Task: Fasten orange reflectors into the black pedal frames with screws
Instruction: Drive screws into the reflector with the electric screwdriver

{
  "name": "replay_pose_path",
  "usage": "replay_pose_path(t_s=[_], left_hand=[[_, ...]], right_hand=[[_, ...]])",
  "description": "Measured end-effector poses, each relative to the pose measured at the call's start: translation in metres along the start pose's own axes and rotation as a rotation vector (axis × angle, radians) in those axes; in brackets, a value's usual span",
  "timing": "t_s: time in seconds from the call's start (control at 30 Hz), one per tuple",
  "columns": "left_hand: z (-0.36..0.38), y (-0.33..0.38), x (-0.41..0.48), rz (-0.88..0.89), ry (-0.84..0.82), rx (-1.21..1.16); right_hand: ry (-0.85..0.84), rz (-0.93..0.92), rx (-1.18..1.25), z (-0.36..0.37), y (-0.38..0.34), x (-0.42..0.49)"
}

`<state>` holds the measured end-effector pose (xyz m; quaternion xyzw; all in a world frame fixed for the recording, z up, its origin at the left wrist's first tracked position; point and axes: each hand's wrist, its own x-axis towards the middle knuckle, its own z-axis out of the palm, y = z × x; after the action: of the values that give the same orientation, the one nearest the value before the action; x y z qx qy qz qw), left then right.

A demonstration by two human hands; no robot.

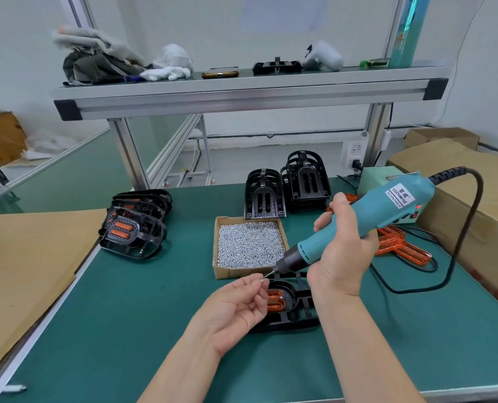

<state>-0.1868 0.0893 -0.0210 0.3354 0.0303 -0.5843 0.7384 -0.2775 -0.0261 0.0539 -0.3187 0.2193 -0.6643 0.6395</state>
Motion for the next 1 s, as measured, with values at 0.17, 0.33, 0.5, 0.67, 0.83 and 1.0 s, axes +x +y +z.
replay_pose_path(t_s=[0.17,0.33,0.5,0.67,0.83,1.0], left_hand=[[0.003,-0.004,-0.001,0.001,-0.007,-0.044],[0.004,-0.006,-0.004,0.040,-0.005,-0.026],[0.004,-0.012,-0.002,0.286,0.010,0.165],[0.004,-0.020,-0.004,0.529,-0.006,0.316],[0.006,-0.033,0.000,0.661,0.032,0.305],[0.000,-0.040,0.005,0.654,0.025,0.218]], right_hand=[[0.002,0.004,-0.020,-0.002,0.002,-0.002],[0.000,-0.006,-0.039,-0.002,0.001,-0.003],[0.010,0.010,-0.055,-0.002,0.001,-0.005],[0.068,0.037,-0.062,-0.004,0.004,-0.001],[0.136,0.082,-0.032,-0.007,0.010,0.006],[0.126,0.073,-0.049,-0.007,0.016,0.002]])
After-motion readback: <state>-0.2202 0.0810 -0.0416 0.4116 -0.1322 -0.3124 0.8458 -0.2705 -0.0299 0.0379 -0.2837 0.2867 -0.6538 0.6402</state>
